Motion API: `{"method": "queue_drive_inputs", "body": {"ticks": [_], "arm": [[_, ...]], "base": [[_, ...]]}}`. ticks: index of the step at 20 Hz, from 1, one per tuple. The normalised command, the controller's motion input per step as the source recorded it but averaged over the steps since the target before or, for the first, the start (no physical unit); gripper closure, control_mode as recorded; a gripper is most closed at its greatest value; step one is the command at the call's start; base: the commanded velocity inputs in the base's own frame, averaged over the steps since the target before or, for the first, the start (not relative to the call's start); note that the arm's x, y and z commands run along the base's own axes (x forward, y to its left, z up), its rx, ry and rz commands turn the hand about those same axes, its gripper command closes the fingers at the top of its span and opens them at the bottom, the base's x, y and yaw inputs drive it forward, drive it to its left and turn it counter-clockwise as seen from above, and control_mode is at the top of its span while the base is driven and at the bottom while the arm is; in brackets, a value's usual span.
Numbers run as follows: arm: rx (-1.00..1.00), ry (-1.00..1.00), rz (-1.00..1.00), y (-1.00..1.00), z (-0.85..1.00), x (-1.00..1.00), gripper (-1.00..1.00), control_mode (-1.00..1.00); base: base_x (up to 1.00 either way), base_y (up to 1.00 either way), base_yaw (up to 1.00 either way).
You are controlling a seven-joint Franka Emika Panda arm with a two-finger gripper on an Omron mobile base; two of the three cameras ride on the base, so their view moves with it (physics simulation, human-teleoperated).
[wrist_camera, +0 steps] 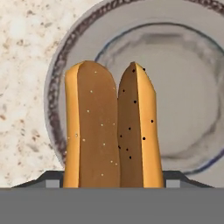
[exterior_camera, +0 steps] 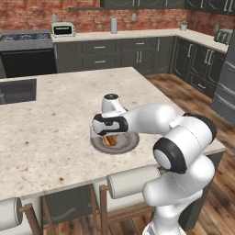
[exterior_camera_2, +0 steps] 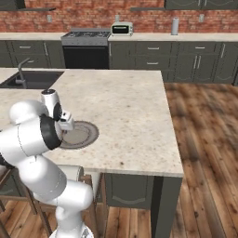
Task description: Move the hot dog bun to the plate on the dining table and place the condiment next to that plate. Then navigate to the fridge and take the sausage and place it on the plate as well.
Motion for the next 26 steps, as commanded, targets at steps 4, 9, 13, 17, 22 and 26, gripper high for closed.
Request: {"method": "queue_drive_inputs", "body": {"ticks": [4, 9, 13, 17, 22, 26], "arm": [[0.02, -0.03, 0.00, 0.00, -0.35, 0.01, 1.00, -1.00], [0.04, -0.07, 0.00, 0.00, -0.38, 0.15, 1.00, -1.00], [0.03, -0.03, 0.00, 0.00, -0.22, 0.41, 1.00, -1.00], [0.00, -0.01, 0.00, 0.06, -0.12, 0.27, 1.00, -1.00], [0.00, 0.00, 0.00, 0.12, -0.01, 0.39, 1.00, -1.00], [0.00, 0.00, 0.00, 0.02, 0.03, -0.01, -1.00, -1.00]], "base": [[0.00, 0.00, 0.00], [0.00, 0.00, 0.00], [0.00, 0.00, 0.00], [0.00, 0.00, 0.00], [0.00, 0.00, 0.00], [0.00, 0.00, 0.00]]}}
